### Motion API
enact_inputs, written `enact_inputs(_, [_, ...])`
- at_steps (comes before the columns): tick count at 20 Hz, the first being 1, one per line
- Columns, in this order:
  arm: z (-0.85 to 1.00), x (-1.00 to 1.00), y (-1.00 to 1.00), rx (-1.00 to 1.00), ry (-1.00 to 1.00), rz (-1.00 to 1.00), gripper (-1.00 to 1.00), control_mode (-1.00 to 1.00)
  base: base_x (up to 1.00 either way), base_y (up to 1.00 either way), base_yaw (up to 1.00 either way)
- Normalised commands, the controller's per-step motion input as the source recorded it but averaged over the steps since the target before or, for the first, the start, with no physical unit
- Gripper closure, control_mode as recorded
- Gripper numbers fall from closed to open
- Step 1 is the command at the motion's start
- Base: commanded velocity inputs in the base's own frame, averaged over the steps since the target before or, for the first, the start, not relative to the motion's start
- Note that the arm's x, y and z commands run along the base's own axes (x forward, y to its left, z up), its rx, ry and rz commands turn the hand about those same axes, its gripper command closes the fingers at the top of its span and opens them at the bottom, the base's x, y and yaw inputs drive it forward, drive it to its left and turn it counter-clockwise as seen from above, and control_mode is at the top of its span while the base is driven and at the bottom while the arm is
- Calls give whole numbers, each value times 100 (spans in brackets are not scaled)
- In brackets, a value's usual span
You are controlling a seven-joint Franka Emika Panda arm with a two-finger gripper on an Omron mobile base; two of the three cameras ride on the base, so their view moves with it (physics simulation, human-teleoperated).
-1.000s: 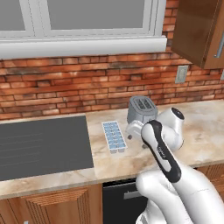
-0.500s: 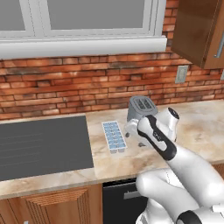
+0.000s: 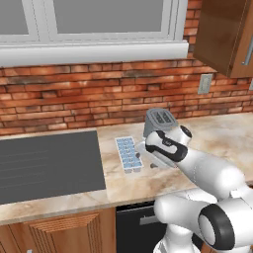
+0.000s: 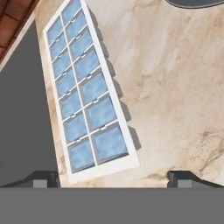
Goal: The ice cube tray has been filled with water. Take the tray and place it in the freezer to make ice. Close the freezer door after placing the tray.
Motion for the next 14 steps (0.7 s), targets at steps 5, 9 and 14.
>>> enact_inputs(5, [-26, 12, 1, 0, 0, 0, -100, -100, 0, 0, 0])
enact_inputs(9, [-25, 1, 0, 0, -2, 0, -100, -100, 0, 0, 0])
enact_inputs(14, [-21, 3, 0, 0, -6, 0, -100, -100, 0, 0, 0])
